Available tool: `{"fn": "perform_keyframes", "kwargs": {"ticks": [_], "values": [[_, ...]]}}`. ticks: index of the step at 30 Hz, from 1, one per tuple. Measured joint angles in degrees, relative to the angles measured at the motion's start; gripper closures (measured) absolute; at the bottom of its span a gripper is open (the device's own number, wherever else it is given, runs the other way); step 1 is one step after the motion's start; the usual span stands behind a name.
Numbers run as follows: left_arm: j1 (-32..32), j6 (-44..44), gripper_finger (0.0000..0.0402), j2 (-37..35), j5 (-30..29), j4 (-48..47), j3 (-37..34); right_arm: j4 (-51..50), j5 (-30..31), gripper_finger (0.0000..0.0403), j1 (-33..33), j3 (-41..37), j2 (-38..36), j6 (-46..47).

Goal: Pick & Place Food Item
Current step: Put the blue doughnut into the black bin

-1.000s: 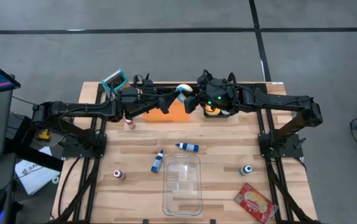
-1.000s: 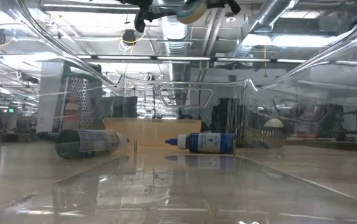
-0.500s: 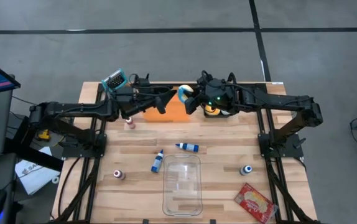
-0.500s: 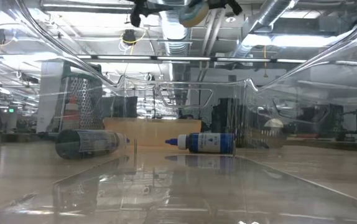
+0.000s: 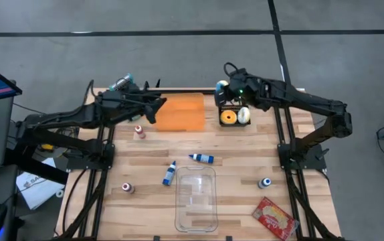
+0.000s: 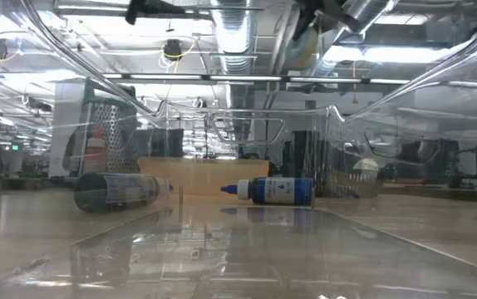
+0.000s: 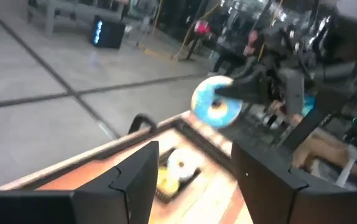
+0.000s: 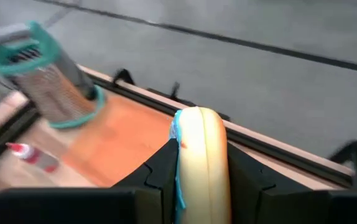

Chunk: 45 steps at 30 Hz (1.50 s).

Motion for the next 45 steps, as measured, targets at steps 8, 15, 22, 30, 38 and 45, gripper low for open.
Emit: {"fn": "perform_keyframes", "kwargs": {"ticks": [8,15,22,30,38,45], "values": [[-0.59,-3.95,0.0202,-6.1,-0.21,-1.46,-5.87,-1.94,-1.03,0.0306,-4.05,-7.86,-0.82,6.51],[-2.9,-9.01,0.0202,-9.92,-0.02,2.17,-12.82,13.34,-7.88,0.0306,-7.61,-24.1,-7.24,15.6],[-5.58,-10.77,0.0202,-10.4,-0.12,4.26,-14.52,29.61,-13.83,0.0306,-10.59,-42.28,-14.07,26.06],[-6.12,-9.68,0.0202,-10.38,-0.16,5.99,-14.52,40.78,-16.56,0.0306,-11.25,-50.44,-12.66,30.81],[-6.14,-9.71,0.0202,-10.36,0.2,7.15,-14.52,41.23,-15.27,0.0298,-12.89,-50.02,-8.59,29.33],[-6.82,-9.93,0.0202,-10.36,0.22,7.33,-14.52,42.81,-16.58,0.0283,-13.59,-50.02,-4.74,29.34]]}}
